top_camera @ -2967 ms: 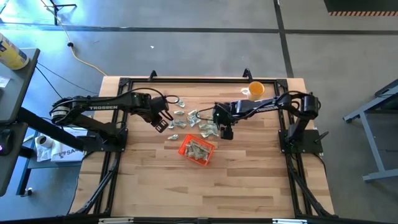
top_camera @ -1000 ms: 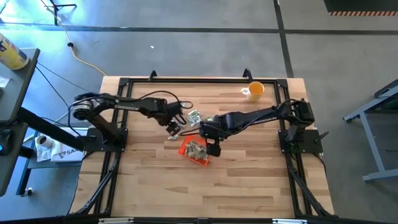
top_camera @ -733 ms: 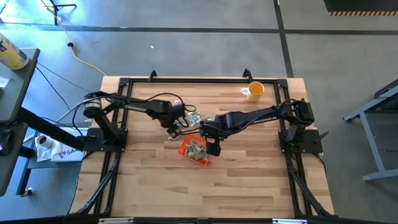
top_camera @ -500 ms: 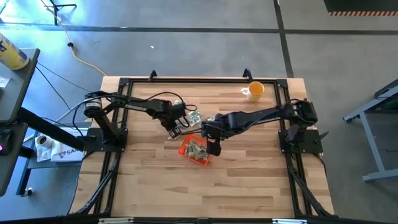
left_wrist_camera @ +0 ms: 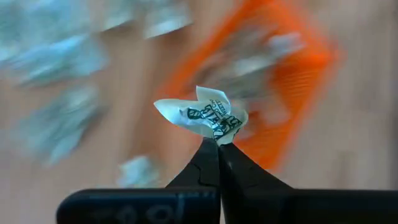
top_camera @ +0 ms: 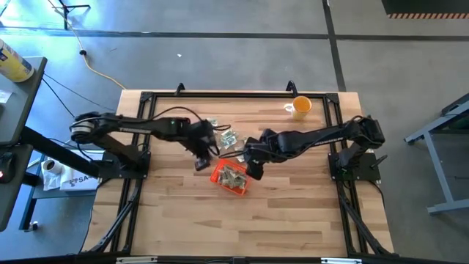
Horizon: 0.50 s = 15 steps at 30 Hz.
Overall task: Pick and place Stevia / Truvia into bins
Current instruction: Put the stevia packet into the orange bin
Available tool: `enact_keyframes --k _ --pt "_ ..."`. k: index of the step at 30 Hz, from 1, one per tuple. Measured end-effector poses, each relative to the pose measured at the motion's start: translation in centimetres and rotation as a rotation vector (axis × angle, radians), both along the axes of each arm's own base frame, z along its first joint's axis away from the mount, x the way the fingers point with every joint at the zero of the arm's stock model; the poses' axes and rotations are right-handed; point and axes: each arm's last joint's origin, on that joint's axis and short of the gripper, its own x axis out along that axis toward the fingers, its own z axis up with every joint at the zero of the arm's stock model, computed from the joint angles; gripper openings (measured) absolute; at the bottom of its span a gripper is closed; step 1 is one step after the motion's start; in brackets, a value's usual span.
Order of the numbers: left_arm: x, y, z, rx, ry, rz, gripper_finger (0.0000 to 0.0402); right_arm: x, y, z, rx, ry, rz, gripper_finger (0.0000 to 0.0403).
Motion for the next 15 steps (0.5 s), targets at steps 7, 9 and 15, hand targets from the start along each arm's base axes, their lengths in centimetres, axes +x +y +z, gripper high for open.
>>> enact_keyframes --k 7,9,15 --pt "2.8 -4.0 -1.9 -0.108 -0.048 -0.061 0.0048 -0.5 0.6 -0.2 0.008 0.071 0.091 0.0316" --pt "3.6 -5.0 -2.8 -0.072 -0.056 -0.027 0.0083 -0.6 1.0 -0.2 -0.011 0.081 0.130 0.0316" --pt "4.1 -6.6 -1.4 -0.008 0.006 0.132 0.0216 -1.2 2.9 -0.3 -0.046 0.120 0.218 0.0316"
